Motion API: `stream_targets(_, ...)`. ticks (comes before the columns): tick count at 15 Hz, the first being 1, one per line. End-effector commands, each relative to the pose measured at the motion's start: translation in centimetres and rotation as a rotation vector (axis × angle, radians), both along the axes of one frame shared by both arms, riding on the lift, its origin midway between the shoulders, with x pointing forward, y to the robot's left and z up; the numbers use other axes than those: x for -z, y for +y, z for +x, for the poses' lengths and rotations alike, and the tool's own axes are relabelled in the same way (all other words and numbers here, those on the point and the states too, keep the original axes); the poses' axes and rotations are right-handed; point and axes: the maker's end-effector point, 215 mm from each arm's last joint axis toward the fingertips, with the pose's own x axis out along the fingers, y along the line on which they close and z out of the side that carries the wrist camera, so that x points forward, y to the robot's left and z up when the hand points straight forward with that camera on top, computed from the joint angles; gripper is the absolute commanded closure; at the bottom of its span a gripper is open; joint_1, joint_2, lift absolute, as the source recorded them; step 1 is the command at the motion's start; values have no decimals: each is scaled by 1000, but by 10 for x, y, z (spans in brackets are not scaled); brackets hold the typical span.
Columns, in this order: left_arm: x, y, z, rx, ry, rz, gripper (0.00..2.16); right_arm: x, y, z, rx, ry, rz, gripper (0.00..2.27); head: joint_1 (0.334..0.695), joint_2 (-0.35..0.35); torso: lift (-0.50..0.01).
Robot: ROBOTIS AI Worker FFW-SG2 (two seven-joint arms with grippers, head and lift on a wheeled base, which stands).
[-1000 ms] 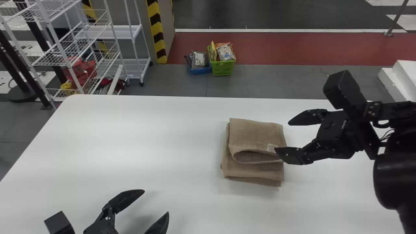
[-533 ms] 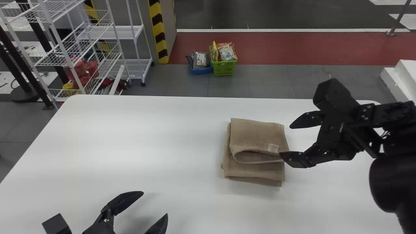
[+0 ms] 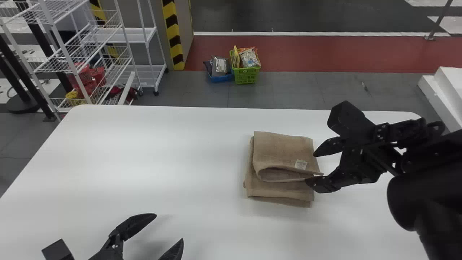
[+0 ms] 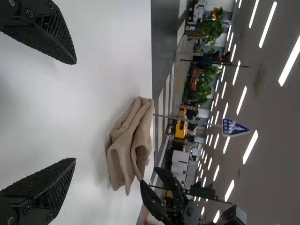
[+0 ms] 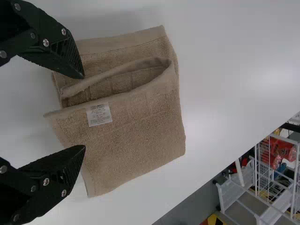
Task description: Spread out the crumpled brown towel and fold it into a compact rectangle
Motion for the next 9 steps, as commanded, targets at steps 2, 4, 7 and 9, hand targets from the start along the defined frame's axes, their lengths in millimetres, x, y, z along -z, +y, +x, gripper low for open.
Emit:
stream_targets(2, 1, 0, 0, -5, 0, -2, 73, 9, 0, -1, -2, 27, 4, 404, 695, 42, -127)
stream_targets(4, 2, 0, 1, -6, 3, -3, 73, 12, 2, -2, -3, 35, 6, 404, 695, 43, -127)
stream_targets(7, 1, 1, 1, -9, 0, -1, 73, 19, 5, -4, -10, 50, 5, 410, 695, 45, -127)
stream_targets(9, 2, 1, 2, -9, 2, -1, 73, 21, 6, -4, -12, 56, 8, 606, 695, 48, -127)
